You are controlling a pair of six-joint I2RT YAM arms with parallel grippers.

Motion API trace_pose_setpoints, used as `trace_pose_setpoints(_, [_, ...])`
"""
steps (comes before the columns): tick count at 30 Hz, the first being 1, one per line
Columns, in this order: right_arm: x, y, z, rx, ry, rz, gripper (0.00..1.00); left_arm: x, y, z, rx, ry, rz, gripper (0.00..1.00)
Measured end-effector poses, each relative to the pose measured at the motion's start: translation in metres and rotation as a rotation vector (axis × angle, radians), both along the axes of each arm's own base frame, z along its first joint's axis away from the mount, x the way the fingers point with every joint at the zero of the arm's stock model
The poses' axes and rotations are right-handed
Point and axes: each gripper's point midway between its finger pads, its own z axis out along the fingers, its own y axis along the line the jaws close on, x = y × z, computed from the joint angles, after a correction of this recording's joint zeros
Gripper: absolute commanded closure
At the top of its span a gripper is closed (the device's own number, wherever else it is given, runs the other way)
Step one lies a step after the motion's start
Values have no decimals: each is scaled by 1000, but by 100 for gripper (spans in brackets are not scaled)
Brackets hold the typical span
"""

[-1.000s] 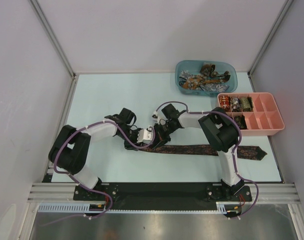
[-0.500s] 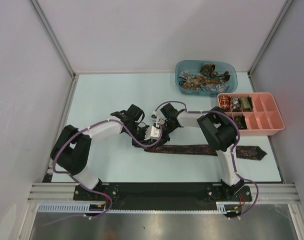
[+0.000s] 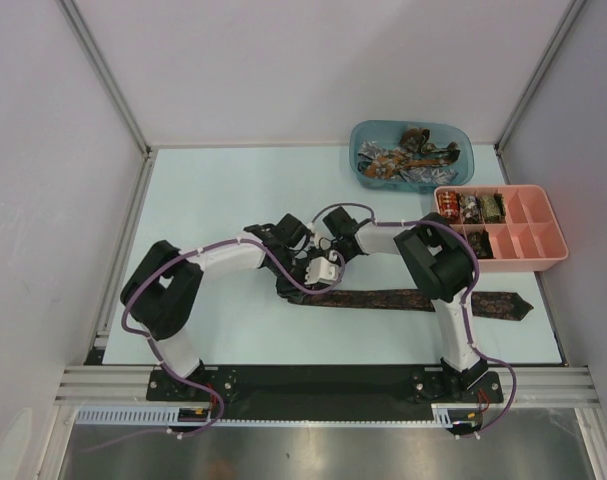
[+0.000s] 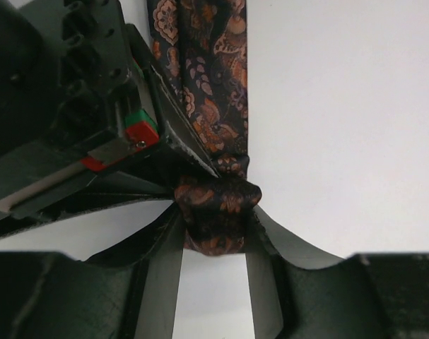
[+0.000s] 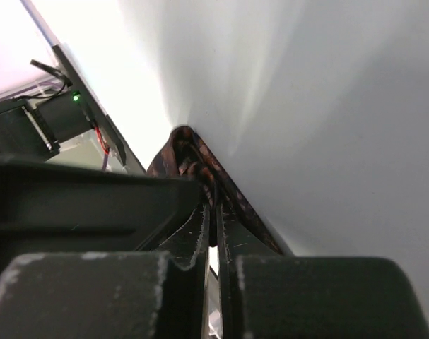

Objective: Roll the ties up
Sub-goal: Roll the tie at the center of the board.

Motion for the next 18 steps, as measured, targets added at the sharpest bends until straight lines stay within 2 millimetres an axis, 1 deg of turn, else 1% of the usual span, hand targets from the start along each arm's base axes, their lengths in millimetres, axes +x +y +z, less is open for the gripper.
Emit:
trace_pose_setpoints(1, [0,-1,0,8,5,-1,87,1,0,-3,12,-9,1,60])
trace_pose_setpoints(4, [1,-4,2,30,16,-9,76,2,1,-14,41,-9,5,61])
trace_pose_setpoints(9, [4,-16,10,43,8,-34,75,2,1,-15,41,-13,14,61])
trace_pose_setpoints(12, [10,-23,18,55,-3,-53,75,2,1,-15,41,-10,19,61])
trace_pose_setpoints(13, [12,-29,24,68,-1,-69,73,2,1,-15,41,-11,20,61])
trace_pose_setpoints(15, [11,-28,26,76,7,-75,73,2,1,-15,41,-10,20,61])
trace_pose_setpoints(18, [10,-22,30,103,27,-87,73,2,1,-15,41,-10,20,60])
